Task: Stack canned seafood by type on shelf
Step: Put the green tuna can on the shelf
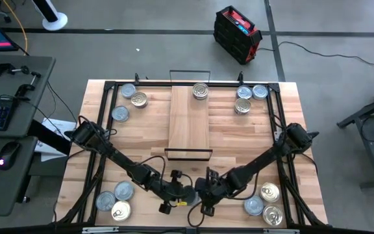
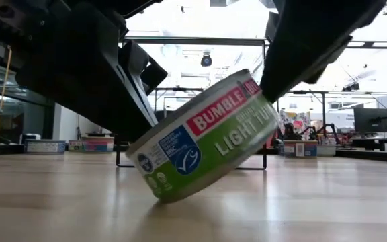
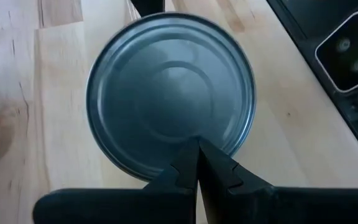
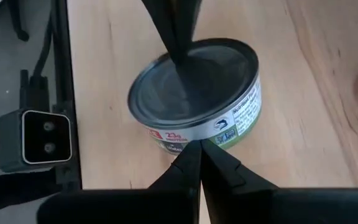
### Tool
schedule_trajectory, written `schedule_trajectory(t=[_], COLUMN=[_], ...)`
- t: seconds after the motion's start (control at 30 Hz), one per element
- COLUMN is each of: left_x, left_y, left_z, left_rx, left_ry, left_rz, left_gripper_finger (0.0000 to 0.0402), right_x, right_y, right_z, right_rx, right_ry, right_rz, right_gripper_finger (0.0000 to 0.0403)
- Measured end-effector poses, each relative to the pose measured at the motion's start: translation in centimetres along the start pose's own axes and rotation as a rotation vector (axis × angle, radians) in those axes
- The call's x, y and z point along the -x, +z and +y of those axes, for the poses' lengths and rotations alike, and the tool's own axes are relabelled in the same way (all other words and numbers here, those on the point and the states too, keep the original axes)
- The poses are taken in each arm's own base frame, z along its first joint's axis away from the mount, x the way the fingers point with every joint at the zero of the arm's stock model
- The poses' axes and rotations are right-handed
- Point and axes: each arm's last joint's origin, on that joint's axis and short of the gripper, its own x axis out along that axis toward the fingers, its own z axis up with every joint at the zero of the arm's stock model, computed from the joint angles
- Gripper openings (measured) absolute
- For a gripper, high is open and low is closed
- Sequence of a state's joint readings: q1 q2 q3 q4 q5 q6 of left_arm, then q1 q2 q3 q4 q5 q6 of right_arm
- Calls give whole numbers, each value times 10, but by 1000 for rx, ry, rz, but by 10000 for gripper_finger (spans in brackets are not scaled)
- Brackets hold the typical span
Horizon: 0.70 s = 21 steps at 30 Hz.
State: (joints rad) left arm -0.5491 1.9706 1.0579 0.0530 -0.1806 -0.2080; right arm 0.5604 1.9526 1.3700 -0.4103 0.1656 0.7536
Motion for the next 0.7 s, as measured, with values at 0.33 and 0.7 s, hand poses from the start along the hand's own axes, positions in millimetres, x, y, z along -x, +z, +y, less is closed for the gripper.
schedule_trajectory(t=[0.33,0.7], left_x=[-4,-4], left_y=[-3,4], left_z=[3,1], left_rx=[49,155], left_ry=[28,0], left_rz=[0,-70], left_gripper_finger=[0,0], right_x=[4,15], right_y=[23,39], right_z=[0,1], right_rx=[46,167], right_ry=[34,18], right_rz=[-89,-47], right_gripper_finger=[0,0])
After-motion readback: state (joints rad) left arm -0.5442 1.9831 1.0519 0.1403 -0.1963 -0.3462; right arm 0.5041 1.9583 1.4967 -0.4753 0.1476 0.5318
